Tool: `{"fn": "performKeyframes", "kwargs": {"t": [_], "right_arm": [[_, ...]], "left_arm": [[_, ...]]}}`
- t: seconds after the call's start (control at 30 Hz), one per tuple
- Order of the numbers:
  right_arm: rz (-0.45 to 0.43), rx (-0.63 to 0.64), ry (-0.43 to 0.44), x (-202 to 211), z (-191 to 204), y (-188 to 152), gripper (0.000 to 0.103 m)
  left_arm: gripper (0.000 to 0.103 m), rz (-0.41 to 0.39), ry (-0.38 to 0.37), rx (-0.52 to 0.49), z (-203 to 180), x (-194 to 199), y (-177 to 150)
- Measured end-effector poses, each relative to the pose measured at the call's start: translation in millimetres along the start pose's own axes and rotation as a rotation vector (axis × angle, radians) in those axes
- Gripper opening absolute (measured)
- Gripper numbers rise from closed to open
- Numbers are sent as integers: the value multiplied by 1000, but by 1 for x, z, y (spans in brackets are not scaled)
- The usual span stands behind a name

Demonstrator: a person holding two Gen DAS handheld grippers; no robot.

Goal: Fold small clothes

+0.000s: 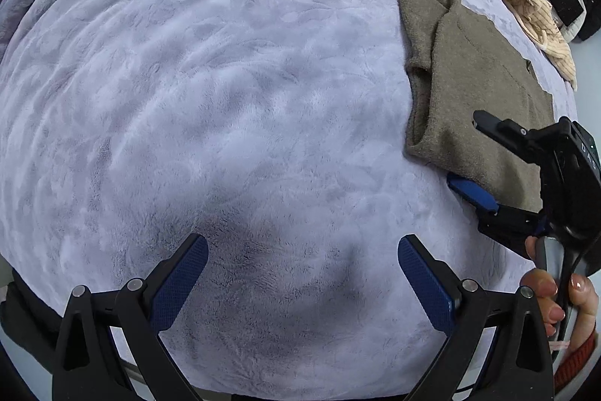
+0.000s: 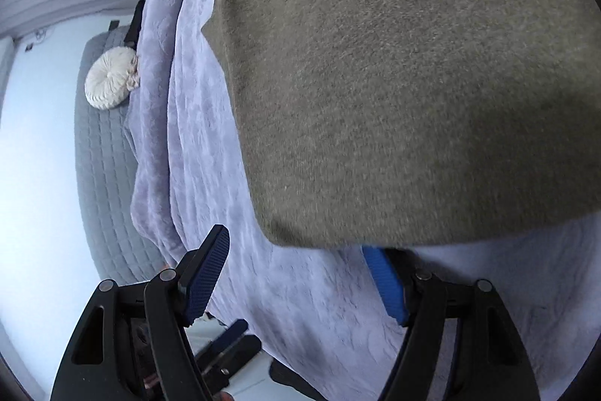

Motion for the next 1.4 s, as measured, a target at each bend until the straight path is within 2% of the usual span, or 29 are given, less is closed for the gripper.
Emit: {"fn": "performKeyframes", "kwargs": {"t": [0.13, 0.17, 0.2, 0.23, 0.3, 0.37, 0.47, 0.57, 0.6, 0.63, 0.7, 0.77, 0.8, 0.83, 0.9, 0.97, 1.03, 1.07, 1.1, 1.17, 1.2, 1.27, 1.33, 1.4], "right_arm": [[-34, -33, 105, -10, 3, 9, 75], [-36, -36, 125, -13, 6, 11, 72], [-36, -41, 132, -16, 7, 13, 48], [-28, -52, 124, -19, 6, 14, 9], [-18, -75, 128, -21, 11, 15, 8], [-12, -23, 159, -16, 30, 11, 7], [16, 58, 55, -22, 30, 7, 8], [126, 32, -90, -48, 2, -5, 21], [159, 59, -102, -51, 6, -12, 30], [203, 110, -124, -53, 14, -20, 44], [307, 259, -180, -52, 34, -43, 48], [333, 405, -195, -44, 59, -51, 47], [298, 471, -209, -39, 72, -42, 40], [248, 527, -227, -33, 84, -28, 27], [124, 580, -294, -22, 98, 17, 12], [21, 549, -350, -21, 102, 68, 9], [-42, 531, -381, -28, 100, 106, 9], [-46, 541, -411, -39, 95, 124, 9], [-15, 543, -442, -51, 88, 132, 9], [54, 532, -479, -73, 81, 135, 9], [61, 572, -454, -76, 90, 128, 10], [107, 675, -388, -76, 111, 102, 10], [151, 748, -409, -67, 110, 74, 10], [197, 756, -417, -58, 102, 49, 10]], "left_arm": [[101, -17, -3, 10, 0, -11, 8], [101, -22, 5, 16, 0, -13, 10], [101, -28, 12, 23, 1, -13, 12], [101, -33, 13, 29, 1, -13, 13], [101, -47, 15, 36, 1, -8, 16], [101, -75, 4, 46, 5, 1, 21], [101, -81, -3, 47, 8, 1, 28], [101, -69, 18, 62, 9, -7, 35], [101, -81, 21, 61, 9, -6, 38], [101, -95, 27, 57, 8, -6, 41], [101, -103, 48, 47, 8, -8, 45], [101, -103, 59, 43, 9, -11, 48], [101, -110, 65, 42, 10, -11, 49], [101, -117, 71, 40, 12, -11, 50], [101, -121, 62, 44, 14, -11, 49], [101, -121, 53, 54, 18, -9, 47], [101, -120, 49, 63, 22, -9, 44], [101, -119, 49, 65, 23, -9, 42], [101, -113, 51, 67, 24, -10, 39], [101, -97, 59, 68, 25, -13, 34], [101, -97, 58, 68, 24, -12, 33], [101, -95, 54, 66, 20, -12, 30], [101, -92, 52, 59, 16, -13, 29], [101, -87, 51, 59, 12, -15, 28]]}}
Point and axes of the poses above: each gripper's, at about its wrist camera, not at the fingertips, and x roughly against the way its jaws point, z to its left, y to its top, the point moved 10 cm from there along -x, roughly the way its jaws point, and after that the axes turned 8 degrees about y, right-handed, at the moved point
